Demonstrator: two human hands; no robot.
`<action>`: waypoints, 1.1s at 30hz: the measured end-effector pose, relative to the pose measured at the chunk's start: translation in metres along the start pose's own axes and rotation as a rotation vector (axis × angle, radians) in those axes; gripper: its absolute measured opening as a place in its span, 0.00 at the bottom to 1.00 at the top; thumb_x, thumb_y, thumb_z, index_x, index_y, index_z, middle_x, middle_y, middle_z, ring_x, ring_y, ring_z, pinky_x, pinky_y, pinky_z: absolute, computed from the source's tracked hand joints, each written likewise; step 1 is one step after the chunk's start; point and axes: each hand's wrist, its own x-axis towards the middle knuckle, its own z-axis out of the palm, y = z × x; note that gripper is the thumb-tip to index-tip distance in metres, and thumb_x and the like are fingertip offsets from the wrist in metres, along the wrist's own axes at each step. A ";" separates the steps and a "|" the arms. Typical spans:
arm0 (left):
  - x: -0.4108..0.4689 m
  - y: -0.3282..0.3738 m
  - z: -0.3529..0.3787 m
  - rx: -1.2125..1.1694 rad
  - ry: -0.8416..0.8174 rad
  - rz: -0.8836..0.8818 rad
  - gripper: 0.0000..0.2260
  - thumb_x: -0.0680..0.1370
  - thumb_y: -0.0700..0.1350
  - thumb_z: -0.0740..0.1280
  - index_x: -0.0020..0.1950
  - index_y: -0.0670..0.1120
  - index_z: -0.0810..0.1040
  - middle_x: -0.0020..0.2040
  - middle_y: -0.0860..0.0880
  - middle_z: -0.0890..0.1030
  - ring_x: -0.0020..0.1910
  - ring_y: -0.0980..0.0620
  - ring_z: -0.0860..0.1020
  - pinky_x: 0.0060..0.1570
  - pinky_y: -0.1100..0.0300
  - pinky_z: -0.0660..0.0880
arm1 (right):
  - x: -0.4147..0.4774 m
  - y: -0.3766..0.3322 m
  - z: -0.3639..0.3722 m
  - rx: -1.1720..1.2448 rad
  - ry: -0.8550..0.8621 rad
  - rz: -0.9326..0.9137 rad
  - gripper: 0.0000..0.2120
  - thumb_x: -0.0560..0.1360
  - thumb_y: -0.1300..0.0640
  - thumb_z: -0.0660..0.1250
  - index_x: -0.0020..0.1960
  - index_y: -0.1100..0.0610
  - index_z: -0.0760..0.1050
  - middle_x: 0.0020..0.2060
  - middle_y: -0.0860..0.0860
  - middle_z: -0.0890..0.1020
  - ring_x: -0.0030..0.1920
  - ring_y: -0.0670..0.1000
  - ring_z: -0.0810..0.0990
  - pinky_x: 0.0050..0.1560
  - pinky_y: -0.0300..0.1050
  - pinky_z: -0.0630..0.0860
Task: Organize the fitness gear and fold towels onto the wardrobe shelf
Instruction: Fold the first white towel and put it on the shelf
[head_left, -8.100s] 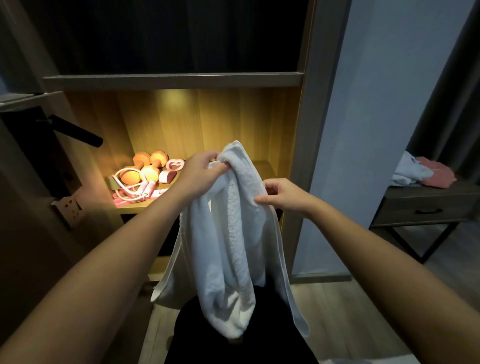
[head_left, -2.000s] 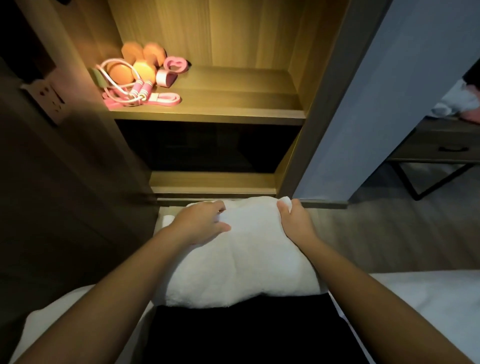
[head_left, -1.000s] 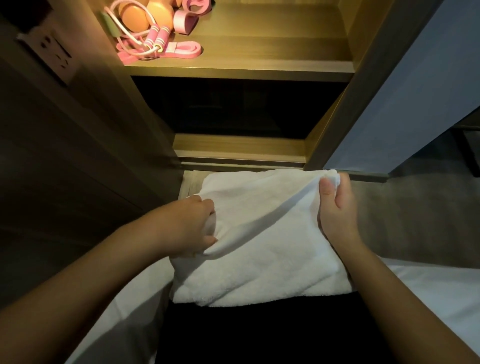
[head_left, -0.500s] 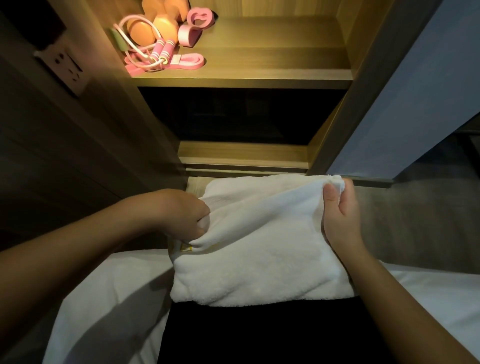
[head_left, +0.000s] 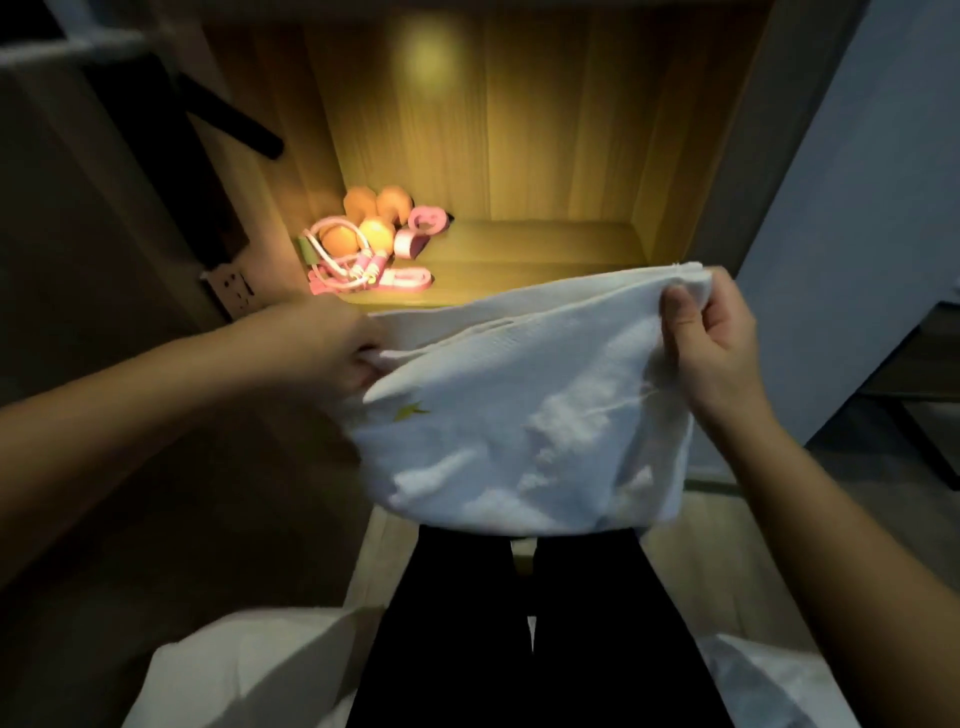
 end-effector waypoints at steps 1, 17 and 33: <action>0.000 -0.004 -0.012 -0.004 0.096 0.027 0.06 0.76 0.46 0.65 0.41 0.46 0.77 0.40 0.47 0.78 0.37 0.48 0.74 0.38 0.53 0.71 | 0.012 -0.010 0.000 -0.011 -0.009 -0.048 0.08 0.80 0.47 0.60 0.48 0.50 0.71 0.39 0.37 0.75 0.40 0.37 0.73 0.41 0.33 0.72; 0.005 -0.049 -0.026 -0.511 0.573 -0.107 0.04 0.77 0.41 0.68 0.42 0.45 0.78 0.36 0.53 0.76 0.36 0.56 0.75 0.33 0.61 0.70 | 0.072 -0.017 0.002 0.055 0.080 -0.041 0.07 0.77 0.43 0.61 0.46 0.46 0.72 0.39 0.40 0.78 0.39 0.35 0.77 0.37 0.29 0.74; -0.016 -0.029 0.054 -0.485 0.593 0.207 0.10 0.71 0.34 0.74 0.50 0.41 0.79 0.51 0.48 0.78 0.50 0.50 0.78 0.39 0.58 0.82 | 0.067 -0.018 0.020 0.236 0.066 0.115 0.09 0.81 0.46 0.59 0.49 0.47 0.76 0.46 0.48 0.81 0.47 0.48 0.80 0.49 0.47 0.80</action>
